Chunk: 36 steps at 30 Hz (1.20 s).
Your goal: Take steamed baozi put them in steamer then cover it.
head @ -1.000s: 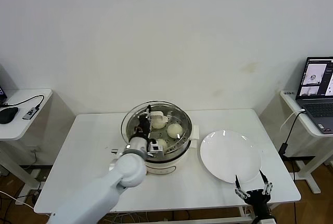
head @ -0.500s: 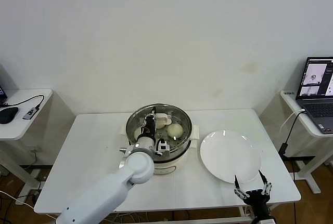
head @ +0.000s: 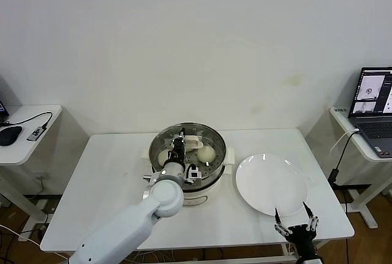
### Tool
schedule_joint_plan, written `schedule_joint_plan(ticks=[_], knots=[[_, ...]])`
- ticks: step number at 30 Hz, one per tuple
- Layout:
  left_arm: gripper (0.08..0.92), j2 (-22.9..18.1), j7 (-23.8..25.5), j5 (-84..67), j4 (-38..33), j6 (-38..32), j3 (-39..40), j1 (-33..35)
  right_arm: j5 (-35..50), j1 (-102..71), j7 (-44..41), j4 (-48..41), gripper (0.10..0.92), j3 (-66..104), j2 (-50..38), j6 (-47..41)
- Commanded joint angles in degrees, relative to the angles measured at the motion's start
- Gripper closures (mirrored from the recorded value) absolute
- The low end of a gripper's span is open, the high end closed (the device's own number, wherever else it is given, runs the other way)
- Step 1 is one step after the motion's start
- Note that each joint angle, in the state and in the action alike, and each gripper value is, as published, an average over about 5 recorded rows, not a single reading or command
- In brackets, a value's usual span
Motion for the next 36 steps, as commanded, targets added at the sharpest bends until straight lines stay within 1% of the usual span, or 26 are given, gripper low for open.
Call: schedule_joint_plan(ticks=[1,5,7,11,15,20,24,27,28,30,31,33,35,36], knots=[[0.849,-0.5,0.1,-0.3,0.4,1.6,0.0,0.3,-0.2,-0.1,-0.1,0.0,0.203,-0.1,0.0,0.0],[0.846,-0.7,-0.5,-0.6,-0.1,1.3,-0.8,1.1,-0.4,-0.1,-0.1,-0.1,0.203,-0.1,0.0,0.0],[0.823,-0.5,-0.7,-0.7,-1.0,1.3,-1.3,1.5,-0.5,-0.2,-0.1,-0.1,0.203,-0.2,0.0,0.0],[0.723,0.7,-0.9,-0.9,-4.8,1.4,-2.7,3.1,-0.6,-0.1,0.0,-0.2,0.203,-0.4,0.1,0.0],[0.602,2.6,-1.5,-1.2,-10.6,1.1,-4.4,6.5,-1.0,-0.1,0.0,-0.4,0.203,-0.7,0.1,0.0],[0.463,6.2,-3.2,-2.8,-19.3,-0.5,-8.2,14.0,-1.4,-0.4,0.1,-0.5,0.203,-1.0,0.1,0.1],[0.342,9.3,-6.6,-7.8,-28.0,-3.3,-12.6,22.2,-1.6,-0.8,0.1,-0.5,0.203,-1.1,-0.1,0.2],[0.257,10.4,-9.9,-13.4,-34.2,-6.3,-19.2,30.0,-1.2,-1.1,0.2,-0.3,0.203,-1.4,-0.8,0.4],[0.233,10.3,-11.4,-16.0,-35.5,-7.5,-22.1,33.1,-0.9,-1.3,0.2,-0.3,0.203,-1.5,-1.2,0.6],[0.197,9.2,-15.3,-24.7,-37.6,-12.9,-29.7,40.8,0.1,-1.6,0.1,-0.4,0.203,-1.9,-2.1,1.1],[0.187,8.3,-16.9,-30.4,-37.6,-17.1,-33.7,44.8,0.5,-1.6,0.1,-0.4,0.203,-2.2,-2.4,1.1],[0.18,5.6,-19.7,-43.0,-35.9,-28.2,-42.2,53.1,1.7,-1.4,-0.1,-0.4,0.203,-3.5,-2.8,0.9],[0.178,2.7,-21.7,-53.0,-32.9,-37.3,-48.8,59.1,2.9,-0.9,-0.1,-0.4,0.203,-5.1,-2.9,0.3],[0.177,1.5,-22.7,-57.1,-31.4,-40.4,-51.1,61.5,3.6,-0.7,-0.1,-0.4,0.203,-5.8,-2.9,0.1]])
